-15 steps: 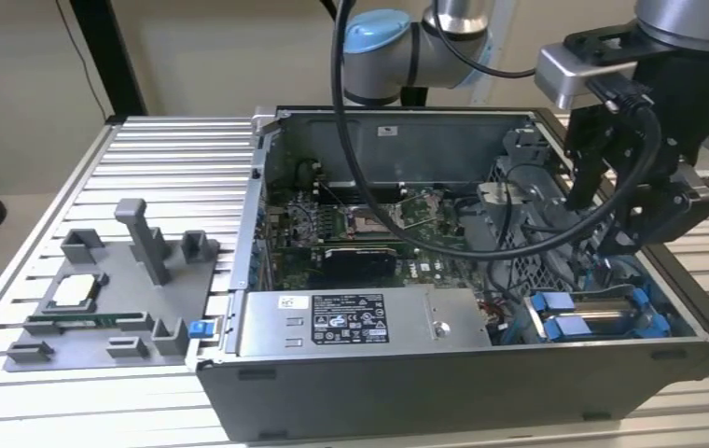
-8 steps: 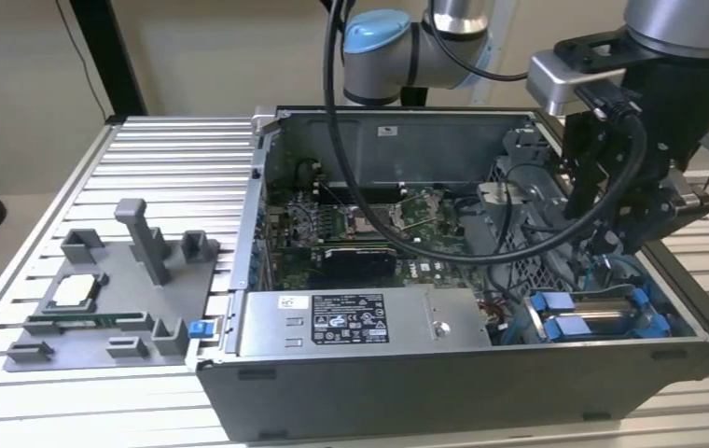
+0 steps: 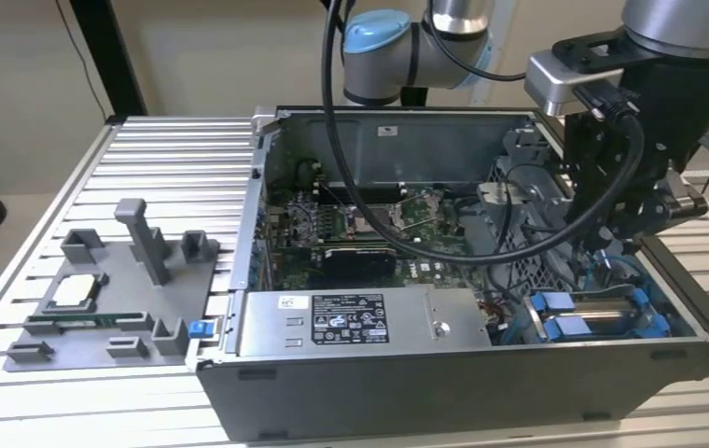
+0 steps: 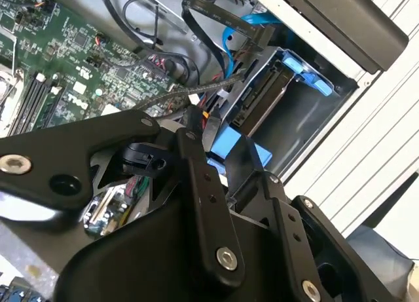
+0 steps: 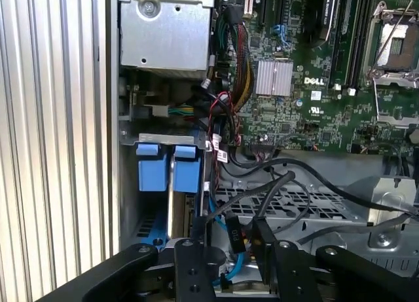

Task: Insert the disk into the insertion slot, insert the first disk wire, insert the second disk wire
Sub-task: 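Insert the first disk wire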

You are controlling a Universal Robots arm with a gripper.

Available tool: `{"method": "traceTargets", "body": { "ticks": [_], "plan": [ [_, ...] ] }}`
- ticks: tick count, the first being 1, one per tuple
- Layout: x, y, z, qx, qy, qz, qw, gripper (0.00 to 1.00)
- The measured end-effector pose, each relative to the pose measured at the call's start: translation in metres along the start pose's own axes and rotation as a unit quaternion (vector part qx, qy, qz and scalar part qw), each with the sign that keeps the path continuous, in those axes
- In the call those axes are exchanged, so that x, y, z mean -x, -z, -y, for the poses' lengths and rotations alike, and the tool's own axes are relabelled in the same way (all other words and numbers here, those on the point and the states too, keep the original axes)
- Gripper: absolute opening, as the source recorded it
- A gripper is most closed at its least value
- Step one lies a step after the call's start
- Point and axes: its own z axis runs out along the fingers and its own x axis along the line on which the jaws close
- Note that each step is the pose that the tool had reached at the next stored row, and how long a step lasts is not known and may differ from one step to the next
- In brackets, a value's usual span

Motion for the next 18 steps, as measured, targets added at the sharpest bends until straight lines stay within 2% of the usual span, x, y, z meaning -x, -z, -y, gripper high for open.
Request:
{"method": "traceTargets", "body": {
  "ticks": [11, 12, 18],
  "plan": [
    [0.0002, 0.0000, 0.0000, 0.0000, 0.000, 0.0001, 1.0000, 1.00],
    [0.0002, 0.0000, 0.0000, 0.0000, 0.000, 0.0000, 1.0000, 0.00],
    [0.0003, 0.0000, 0.0000, 0.0000, 0.000, 0.0000, 1.0000, 0.00]
  ]
}}
